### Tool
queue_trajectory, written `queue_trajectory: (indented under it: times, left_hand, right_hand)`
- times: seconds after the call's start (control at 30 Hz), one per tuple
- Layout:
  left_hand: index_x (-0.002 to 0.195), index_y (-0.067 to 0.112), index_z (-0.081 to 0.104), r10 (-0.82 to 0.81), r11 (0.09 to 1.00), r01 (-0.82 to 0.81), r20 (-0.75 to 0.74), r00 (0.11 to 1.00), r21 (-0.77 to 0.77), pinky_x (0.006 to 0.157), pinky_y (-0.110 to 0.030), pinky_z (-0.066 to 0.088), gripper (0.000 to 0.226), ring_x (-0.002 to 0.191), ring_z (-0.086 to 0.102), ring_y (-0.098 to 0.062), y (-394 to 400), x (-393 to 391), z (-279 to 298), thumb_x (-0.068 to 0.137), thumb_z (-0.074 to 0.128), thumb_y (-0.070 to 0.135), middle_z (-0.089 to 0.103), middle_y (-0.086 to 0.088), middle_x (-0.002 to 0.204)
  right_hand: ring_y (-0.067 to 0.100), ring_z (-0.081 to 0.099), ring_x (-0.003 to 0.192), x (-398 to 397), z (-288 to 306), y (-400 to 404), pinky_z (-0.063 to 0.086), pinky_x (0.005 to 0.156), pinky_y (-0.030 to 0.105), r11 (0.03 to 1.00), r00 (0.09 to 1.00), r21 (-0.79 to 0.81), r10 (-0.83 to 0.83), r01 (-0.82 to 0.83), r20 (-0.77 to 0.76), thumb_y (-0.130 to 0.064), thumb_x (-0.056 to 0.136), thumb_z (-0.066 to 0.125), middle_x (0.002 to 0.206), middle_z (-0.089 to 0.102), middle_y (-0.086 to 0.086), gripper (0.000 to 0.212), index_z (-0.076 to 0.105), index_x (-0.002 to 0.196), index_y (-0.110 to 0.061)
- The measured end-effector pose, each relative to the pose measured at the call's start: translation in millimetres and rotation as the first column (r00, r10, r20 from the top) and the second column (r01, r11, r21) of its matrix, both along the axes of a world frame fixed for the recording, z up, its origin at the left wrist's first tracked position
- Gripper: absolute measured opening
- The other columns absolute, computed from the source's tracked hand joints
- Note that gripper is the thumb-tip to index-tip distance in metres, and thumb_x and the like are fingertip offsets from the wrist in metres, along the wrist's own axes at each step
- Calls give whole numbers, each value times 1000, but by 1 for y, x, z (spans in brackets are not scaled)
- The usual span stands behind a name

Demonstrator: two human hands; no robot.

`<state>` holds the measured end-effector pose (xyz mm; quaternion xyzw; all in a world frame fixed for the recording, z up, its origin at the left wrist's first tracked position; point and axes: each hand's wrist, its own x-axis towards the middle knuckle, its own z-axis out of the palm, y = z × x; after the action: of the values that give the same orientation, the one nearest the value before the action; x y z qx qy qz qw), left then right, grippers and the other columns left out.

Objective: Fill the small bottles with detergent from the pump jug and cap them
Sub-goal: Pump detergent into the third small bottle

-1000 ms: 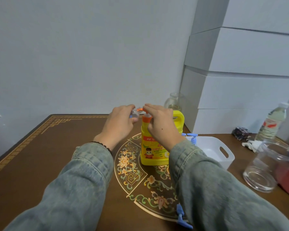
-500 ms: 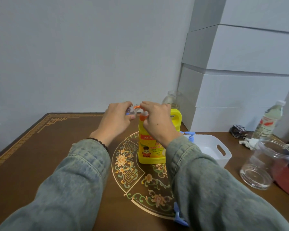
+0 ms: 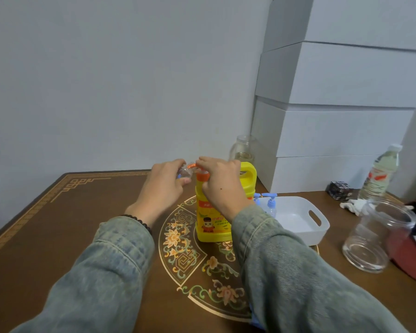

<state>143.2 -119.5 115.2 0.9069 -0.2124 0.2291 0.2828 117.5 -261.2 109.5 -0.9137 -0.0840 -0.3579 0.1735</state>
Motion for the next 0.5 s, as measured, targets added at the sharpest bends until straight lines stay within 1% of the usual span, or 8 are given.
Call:
queue_trajectory:
  times: [0.07, 0.1, 0.2, 0.23, 0.33, 0.4, 0.5]
  left_hand:
    - [120, 12, 62, 1, 1000, -1, -1, 1000, 5, 85, -34, 44, 35, 105, 61, -28, 0, -2, 2, 86, 68, 22, 69, -11, 111]
    - [121, 12, 62, 1, 1000, -1, 3, 1000, 1, 85, -33, 44, 36, 105, 61, -27, 0, -2, 5, 86, 67, 21, 69, -11, 112]
    - [123, 13, 61, 2, 1000, -2, 11, 1000, -29, 85, -32, 43, 38, 103, 61, -26, -2, -2, 12, 87, 68, 20, 68, -10, 112]
    - [123, 13, 61, 4, 1000, -4, 11, 1000, -25, 86, -33, 44, 38, 104, 61, -27, -2, -2, 10, 87, 68, 20, 68, -10, 112]
    - [123, 12, 61, 9, 1000, -9, -6, 1000, -14, 87, -35, 44, 38, 107, 61, -29, -1, -4, 0, 86, 68, 21, 69, -12, 112]
    - [122, 11, 61, 7, 1000, -7, -7, 1000, -10, 87, -35, 45, 38, 106, 61, -29, 0, -4, 2, 86, 68, 20, 69, -12, 111]
    - [124, 12, 61, -2, 1000, 2, 28, 1000, -14, 88, -36, 45, 40, 104, 62, -29, 0, -2, 11, 86, 69, 19, 69, -12, 112]
  right_hand:
    - [22, 64, 101, -2, 3, 0, 14, 69, 32, 999, 1000, -38, -9, 9, -5, -3, 69, 56, 98, 71, -3, 34, 70, 94, -20]
    - [22, 63, 103, -2, 7, -1, 15, 71, 33, 999, 1000, -39, -18, 18, 0, -5, 72, 57, 100, 72, -3, 31, 71, 96, -20]
    - [23, 63, 107, -3, 15, -3, 22, 81, 35, 1000, 999, -16, -22, 23, 43, -7, 77, 61, 105, 73, 0, 27, 73, 99, -17]
    - [23, 63, 107, -3, 13, -3, 23, 82, 35, 1000, 999, -6, -17, 17, 41, -5, 77, 61, 105, 73, 1, 28, 73, 100, -17]
    - [24, 63, 103, -5, 3, -1, 22, 79, 35, 999, 1000, -32, -15, 15, 14, -4, 75, 58, 104, 73, 1, 31, 72, 99, -18]
    - [24, 63, 102, -5, 7, -1, 23, 80, 35, 998, 1000, -51, -28, 28, 3, -7, 76, 56, 103, 73, 1, 29, 72, 98, -18]
    - [25, 65, 98, -4, 17, -3, 26, 82, 37, 995, 998, -84, -44, 47, 39, -11, 75, 58, 98, 74, 1, 27, 72, 96, -20]
